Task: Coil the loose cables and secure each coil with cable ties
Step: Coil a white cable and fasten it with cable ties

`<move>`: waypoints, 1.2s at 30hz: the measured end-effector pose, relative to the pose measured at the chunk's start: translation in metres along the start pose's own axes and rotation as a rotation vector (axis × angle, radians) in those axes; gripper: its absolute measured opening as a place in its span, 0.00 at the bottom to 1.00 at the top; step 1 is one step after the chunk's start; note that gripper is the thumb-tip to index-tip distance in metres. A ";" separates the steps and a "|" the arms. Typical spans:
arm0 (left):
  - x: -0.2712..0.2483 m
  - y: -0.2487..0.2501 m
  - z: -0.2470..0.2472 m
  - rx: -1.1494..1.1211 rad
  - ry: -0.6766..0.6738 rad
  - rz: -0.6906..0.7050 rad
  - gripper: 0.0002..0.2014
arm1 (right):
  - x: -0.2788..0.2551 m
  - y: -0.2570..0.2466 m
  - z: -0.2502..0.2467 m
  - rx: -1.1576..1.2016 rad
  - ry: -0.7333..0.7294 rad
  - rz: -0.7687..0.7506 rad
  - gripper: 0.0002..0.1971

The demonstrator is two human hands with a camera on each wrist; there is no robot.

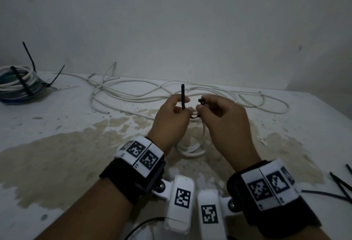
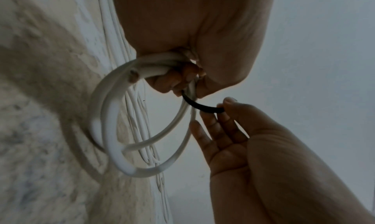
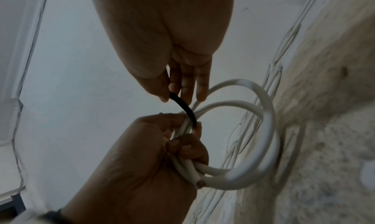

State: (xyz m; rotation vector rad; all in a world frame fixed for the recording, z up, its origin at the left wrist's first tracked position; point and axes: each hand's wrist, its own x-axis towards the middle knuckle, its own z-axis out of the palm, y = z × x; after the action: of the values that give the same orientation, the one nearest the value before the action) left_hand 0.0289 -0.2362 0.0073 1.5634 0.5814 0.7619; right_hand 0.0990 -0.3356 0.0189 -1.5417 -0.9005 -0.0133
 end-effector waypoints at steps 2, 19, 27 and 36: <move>-0.002 0.000 0.001 0.049 0.006 0.034 0.08 | -0.002 -0.001 -0.001 0.000 0.028 -0.012 0.09; -0.012 0.003 0.004 0.356 0.018 0.238 0.15 | -0.003 0.003 -0.002 -0.116 0.158 -0.167 0.10; -0.012 0.002 0.004 0.354 -0.003 0.241 0.15 | -0.001 0.006 -0.003 -0.092 0.134 -0.146 0.10; -0.011 0.000 0.004 0.360 -0.003 0.254 0.15 | -0.003 0.003 -0.003 -0.099 0.140 -0.128 0.10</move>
State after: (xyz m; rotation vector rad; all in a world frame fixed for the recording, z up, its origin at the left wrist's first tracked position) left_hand 0.0244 -0.2475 0.0059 1.9975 0.5435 0.8787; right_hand 0.1002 -0.3395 0.0158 -1.5513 -0.8959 -0.2579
